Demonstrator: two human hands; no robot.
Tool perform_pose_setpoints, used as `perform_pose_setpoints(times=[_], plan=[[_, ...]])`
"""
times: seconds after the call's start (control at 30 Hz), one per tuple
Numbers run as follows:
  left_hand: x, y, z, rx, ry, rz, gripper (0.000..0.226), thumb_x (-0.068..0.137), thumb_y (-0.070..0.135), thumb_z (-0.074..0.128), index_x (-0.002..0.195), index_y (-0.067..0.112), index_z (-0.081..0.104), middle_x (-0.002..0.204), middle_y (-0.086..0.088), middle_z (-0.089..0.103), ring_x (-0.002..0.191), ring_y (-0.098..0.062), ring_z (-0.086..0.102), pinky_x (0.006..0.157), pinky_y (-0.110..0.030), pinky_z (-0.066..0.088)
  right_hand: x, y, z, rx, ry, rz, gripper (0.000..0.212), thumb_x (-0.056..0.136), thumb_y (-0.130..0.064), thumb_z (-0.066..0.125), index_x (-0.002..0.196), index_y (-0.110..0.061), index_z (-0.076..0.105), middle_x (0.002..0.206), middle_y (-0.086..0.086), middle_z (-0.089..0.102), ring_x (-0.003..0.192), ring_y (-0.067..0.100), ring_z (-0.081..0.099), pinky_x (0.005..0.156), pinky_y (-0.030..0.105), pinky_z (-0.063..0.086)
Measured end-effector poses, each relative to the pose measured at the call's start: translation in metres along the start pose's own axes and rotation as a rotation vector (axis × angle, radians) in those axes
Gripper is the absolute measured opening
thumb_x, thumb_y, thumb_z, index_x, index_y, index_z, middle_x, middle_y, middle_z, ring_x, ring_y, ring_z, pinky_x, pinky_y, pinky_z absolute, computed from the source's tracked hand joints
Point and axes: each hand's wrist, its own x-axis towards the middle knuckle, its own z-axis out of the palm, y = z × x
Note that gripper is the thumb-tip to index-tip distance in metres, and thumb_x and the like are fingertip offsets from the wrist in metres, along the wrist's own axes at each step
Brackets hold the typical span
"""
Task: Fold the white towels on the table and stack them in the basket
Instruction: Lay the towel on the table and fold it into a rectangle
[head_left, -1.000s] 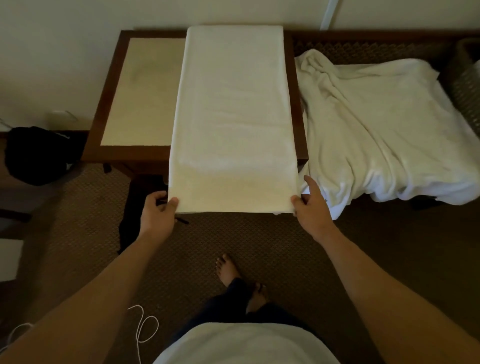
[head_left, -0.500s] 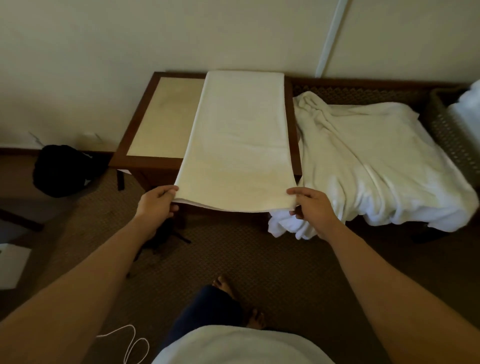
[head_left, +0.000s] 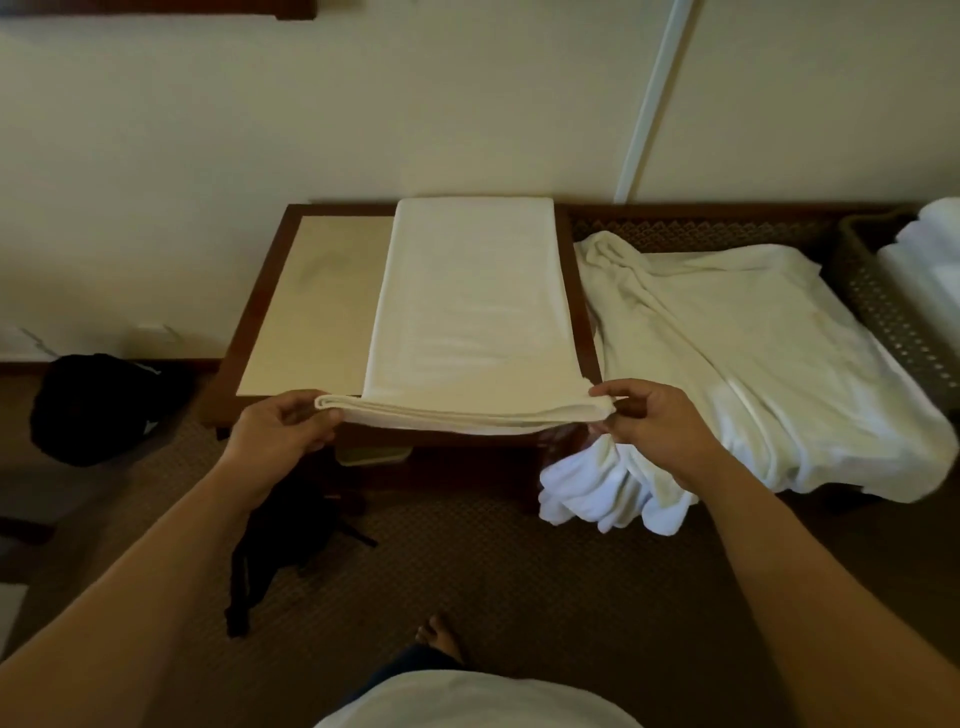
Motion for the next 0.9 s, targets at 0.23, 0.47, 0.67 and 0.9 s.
perform_pose_setpoints(times=[0.23,0.47,0.67,0.9], plan=[[0.072,0.04,0.005,0.197,0.006,0.094,0.003,0.097,0.03,0.068,0.096,0.027,0.07,0.074,0.002,0.063,0.064,-0.016,0.054,0.06,-0.026,0.05,0.056,-0.035,0.01,-0.113,0.166,-0.022,0.021,0.097,-0.011,0.066,0.098,-0.03,0.074,0.067,0.005,0.067,0.06,0.009,0.059,0.059,0.016,0.046],[0.163,0.063,0.02,0.21,-0.023,0.061,0.014,0.099,0.037,0.064,0.103,0.025,0.07,0.105,0.006,0.068,0.106,-0.024,0.063,0.1,-0.049,0.052,0.14,-0.042,0.012,-0.217,0.245,0.048,0.012,0.098,-0.013,0.06,0.099,-0.006,0.069,0.083,0.004,0.065,0.076,0.015,0.06,0.069,0.03,0.043],[0.254,0.086,0.055,0.125,-0.017,0.019,0.013,0.099,0.034,0.064,0.093,0.023,0.068,0.103,-0.007,0.071,0.1,-0.032,0.069,0.088,-0.049,0.06,0.231,-0.041,0.006,-0.165,0.247,0.129,0.023,0.101,-0.023,0.057,0.103,-0.003,0.067,0.103,0.012,0.071,0.093,0.026,0.066,0.083,0.041,0.053],[0.337,0.086,0.096,0.234,0.126,-0.013,0.024,0.098,0.034,0.066,0.113,0.016,0.07,0.101,-0.002,0.07,0.089,-0.022,0.063,0.079,-0.033,0.052,0.328,-0.022,0.011,-0.308,0.24,0.169,0.032,0.101,-0.025,0.055,0.075,-0.007,0.054,0.07,0.004,0.051,0.062,0.017,0.048,0.059,0.032,0.035]])
